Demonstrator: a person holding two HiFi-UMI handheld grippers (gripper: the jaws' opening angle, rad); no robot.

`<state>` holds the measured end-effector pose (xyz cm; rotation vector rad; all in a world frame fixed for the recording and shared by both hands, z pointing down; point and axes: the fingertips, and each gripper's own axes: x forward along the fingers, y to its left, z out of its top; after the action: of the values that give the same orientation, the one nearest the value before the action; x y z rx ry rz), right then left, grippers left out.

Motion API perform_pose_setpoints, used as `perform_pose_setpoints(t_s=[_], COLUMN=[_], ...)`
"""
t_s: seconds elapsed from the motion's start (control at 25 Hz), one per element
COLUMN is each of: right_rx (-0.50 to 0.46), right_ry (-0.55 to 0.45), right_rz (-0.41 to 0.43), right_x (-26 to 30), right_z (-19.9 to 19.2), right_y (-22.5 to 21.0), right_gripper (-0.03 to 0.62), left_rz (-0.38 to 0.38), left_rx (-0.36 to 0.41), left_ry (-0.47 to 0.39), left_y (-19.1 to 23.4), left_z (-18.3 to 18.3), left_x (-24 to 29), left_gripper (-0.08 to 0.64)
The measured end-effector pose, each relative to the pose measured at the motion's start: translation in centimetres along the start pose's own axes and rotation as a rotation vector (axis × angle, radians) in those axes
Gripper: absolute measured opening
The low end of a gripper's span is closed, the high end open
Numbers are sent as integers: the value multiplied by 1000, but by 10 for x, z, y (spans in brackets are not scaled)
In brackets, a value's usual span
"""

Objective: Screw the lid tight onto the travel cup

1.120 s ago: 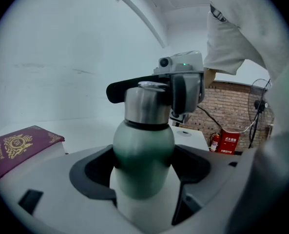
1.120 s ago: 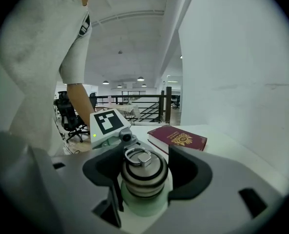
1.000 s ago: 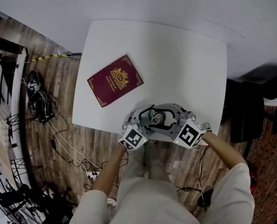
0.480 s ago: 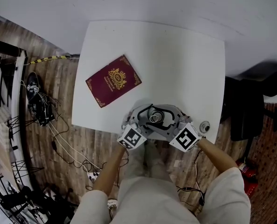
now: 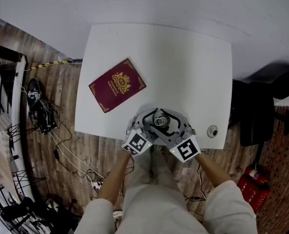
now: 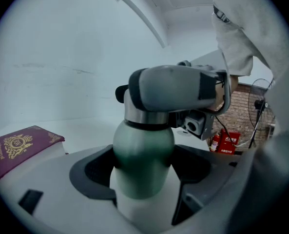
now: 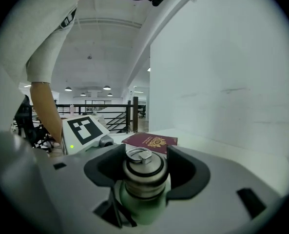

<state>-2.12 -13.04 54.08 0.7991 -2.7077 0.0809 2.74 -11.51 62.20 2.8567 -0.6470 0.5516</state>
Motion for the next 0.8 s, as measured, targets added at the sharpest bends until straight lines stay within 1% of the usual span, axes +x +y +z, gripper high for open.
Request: perform_pose_setpoints(t_s=[0.2,0.52,0.68,0.8], right_rx=[26,87,114,124], right_ry=[-10,-36,-38,-41], right_rz=[-124,-294,-370,-411], right_x=[-1,-2,-4,-4], right_z=[0,2,2,1], right_y=[-5,-12,-15,-17], right_gripper=[259,259,259,259], left_rz=[6,10,14,17], left_rx=[0,-4,-5,-7], left_ry=[-12,-19,-19,-20], left_y=[1,1,1,1], left_z=[3,6,6,6], left_x=[0,0,0,0], left_gripper=[351,351,351,351])
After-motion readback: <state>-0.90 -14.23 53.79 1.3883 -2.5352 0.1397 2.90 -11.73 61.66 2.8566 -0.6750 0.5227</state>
